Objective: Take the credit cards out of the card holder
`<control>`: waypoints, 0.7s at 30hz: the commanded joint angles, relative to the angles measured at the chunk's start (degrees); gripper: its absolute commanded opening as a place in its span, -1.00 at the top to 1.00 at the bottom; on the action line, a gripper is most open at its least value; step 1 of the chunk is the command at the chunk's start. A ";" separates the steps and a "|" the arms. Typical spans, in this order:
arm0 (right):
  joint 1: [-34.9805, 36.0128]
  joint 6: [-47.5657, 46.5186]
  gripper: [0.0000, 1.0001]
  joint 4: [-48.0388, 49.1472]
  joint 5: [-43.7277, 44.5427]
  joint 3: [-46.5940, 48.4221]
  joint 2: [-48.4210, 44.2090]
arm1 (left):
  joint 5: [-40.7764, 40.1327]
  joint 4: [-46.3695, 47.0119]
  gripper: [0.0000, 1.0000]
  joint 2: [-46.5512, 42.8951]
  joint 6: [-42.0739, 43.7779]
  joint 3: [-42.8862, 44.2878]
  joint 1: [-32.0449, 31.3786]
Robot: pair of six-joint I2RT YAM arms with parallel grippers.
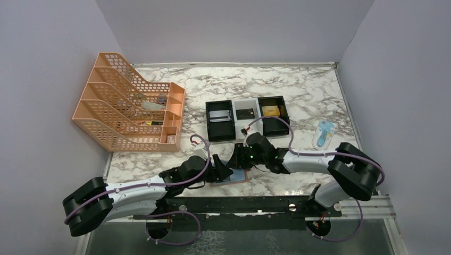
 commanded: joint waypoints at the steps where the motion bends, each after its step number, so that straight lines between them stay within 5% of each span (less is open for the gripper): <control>1: -0.12 0.77 0.13 -2.07 4.88 -1.13 -6.74 | 1.98 2.15 -0.27 1.43 0.72 1.24 0.12; 11: -0.38 7.56 0.08 -21.95 32.28 -3.78 -22.93 | 3.58 4.38 -0.27 6.51 1.15 3.44 0.04; 21: -0.39 5.98 0.05 -29.17 40.34 -5.29 -35.92 | 7.46 6.83 -0.29 17.30 4.28 11.57 -0.43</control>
